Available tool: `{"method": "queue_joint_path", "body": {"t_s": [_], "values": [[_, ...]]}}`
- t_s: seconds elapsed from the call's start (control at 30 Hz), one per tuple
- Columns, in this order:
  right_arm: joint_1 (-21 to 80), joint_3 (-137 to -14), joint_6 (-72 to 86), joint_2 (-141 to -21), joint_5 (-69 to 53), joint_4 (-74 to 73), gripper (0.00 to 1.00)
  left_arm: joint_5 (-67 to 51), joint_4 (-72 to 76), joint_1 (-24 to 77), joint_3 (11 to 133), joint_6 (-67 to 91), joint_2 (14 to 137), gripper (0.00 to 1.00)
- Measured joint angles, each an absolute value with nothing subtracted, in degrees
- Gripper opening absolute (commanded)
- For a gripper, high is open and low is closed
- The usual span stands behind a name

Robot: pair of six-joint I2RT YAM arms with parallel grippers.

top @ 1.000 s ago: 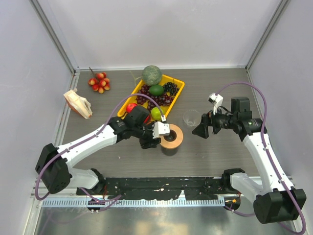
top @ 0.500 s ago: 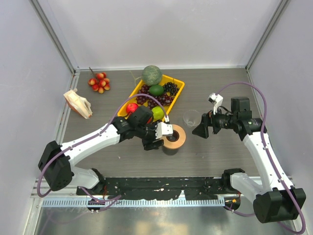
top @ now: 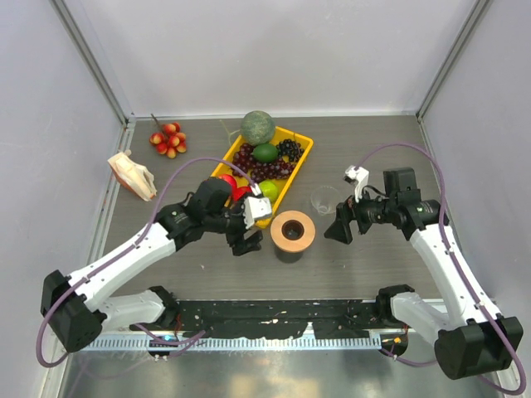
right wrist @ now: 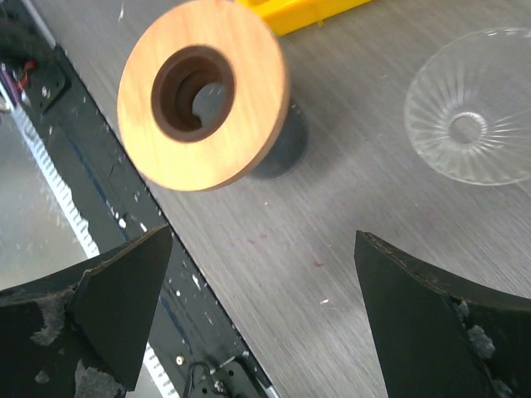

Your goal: Place the coffee filter in the dripper

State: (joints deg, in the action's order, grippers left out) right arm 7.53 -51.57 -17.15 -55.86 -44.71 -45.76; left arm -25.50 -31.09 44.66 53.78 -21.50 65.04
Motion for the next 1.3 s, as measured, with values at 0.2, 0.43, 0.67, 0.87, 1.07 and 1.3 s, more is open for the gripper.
{"method": "queue_joint_path", "body": {"t_s": [0.2,0.43,0.67,0.87,1.07,1.3], "values": [[16.1,-50.9,-20.2,-55.0,-39.2,-48.8,0.99,-29.8,-29.7,37.7,53.5,-14.8,62.7,0.81],[24.6,-50.9,-20.6,-59.5,-34.6,-49.1,0.99,-32.9,-27.7,35.5,53.0,-9.5,62.3,0.81],[29.5,-51.2,-19.2,-65.0,-31.1,-48.9,1.00,-34.8,-25.6,33.6,52.8,-6.1,62.3,0.81],[29.8,-51.7,-18.1,-67.7,-30.0,-47.3,1.00,-35.4,-25.0,33.2,51.9,-5.3,62.3,0.81],[30.7,-52.5,-17.9,-67.9,-29.9,-46.3,1.00,-36.1,-24.8,33.1,51.5,-4.8,62.3,0.82],[31.5,-53.4,-17.9,-68.7,-29.9,-45.7,1.00,-36.7,-24.0,32.9,51.5,-4.4,62.3,0.82]]}}
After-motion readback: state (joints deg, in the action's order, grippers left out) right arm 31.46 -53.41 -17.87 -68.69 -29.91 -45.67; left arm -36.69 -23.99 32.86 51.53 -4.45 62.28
